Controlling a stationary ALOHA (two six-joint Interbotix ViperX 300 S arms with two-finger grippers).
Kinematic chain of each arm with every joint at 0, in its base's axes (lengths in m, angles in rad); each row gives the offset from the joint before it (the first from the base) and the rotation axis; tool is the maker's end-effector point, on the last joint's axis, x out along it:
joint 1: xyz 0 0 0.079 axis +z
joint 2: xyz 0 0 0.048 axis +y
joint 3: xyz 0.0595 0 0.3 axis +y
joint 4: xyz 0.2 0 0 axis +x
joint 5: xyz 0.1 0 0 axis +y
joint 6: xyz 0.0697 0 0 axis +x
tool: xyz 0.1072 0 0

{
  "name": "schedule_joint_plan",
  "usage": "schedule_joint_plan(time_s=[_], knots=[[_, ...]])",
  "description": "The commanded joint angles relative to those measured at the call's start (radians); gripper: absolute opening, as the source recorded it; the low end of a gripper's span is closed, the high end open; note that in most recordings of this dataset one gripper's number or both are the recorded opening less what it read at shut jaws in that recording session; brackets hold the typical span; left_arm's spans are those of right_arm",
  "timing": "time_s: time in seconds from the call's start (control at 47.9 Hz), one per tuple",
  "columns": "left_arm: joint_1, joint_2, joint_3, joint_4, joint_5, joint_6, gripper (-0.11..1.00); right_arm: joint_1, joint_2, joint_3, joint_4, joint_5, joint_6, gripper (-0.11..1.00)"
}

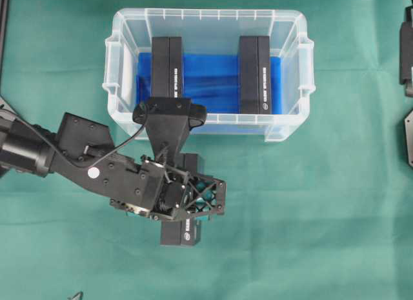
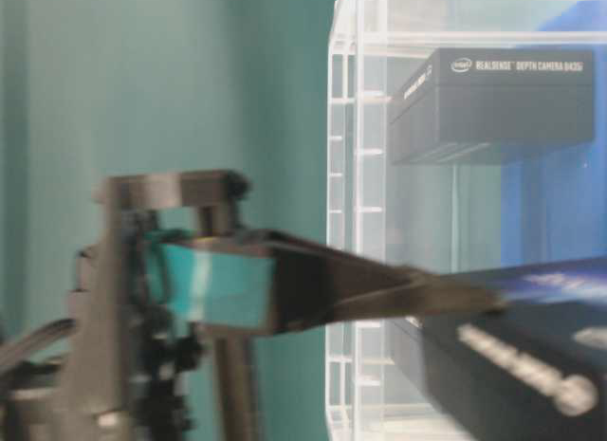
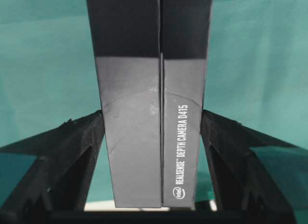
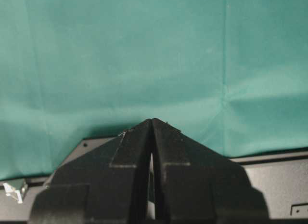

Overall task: Take the box out of the case with the left arm.
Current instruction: 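Carry the box toward the table in front of the case, then lower the box onto the table and open the left gripper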

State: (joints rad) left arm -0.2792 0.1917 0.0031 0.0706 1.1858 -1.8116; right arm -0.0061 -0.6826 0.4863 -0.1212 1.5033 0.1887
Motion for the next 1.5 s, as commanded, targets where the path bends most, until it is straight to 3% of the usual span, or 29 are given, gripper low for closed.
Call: schedule_joint_plan(time_s=[0.0, 0.188, 1.273, 1.398, 1.482], knots=[[0.002, -0.014, 0.014, 0.005, -0.069, 0.0, 0.61, 0.0, -0.002, -0.009, 0.002, 0.0, 0.002, 0.01], [0.005, 0.028, 0.031, 0.005, -0.13, 0.0, 0.61, -0.002, -0.002, -0.008, 0.002, 0.0, 0.002, 0.01], [0.023, 0.028, 0.037, -0.025, -0.14, 0.005, 0.61, -0.002, -0.002, -0.008, 0.002, -0.005, 0.0, 0.01], [0.021, 0.028, 0.038, -0.025, -0.14, 0.006, 0.89, -0.002, -0.002, -0.008, 0.002, -0.005, 0.0, 0.01], [0.021, 0.026, 0.041, -0.025, -0.14, 0.006, 0.99, -0.002, -0.002, -0.008, 0.002, -0.005, 0.0, 0.01]])
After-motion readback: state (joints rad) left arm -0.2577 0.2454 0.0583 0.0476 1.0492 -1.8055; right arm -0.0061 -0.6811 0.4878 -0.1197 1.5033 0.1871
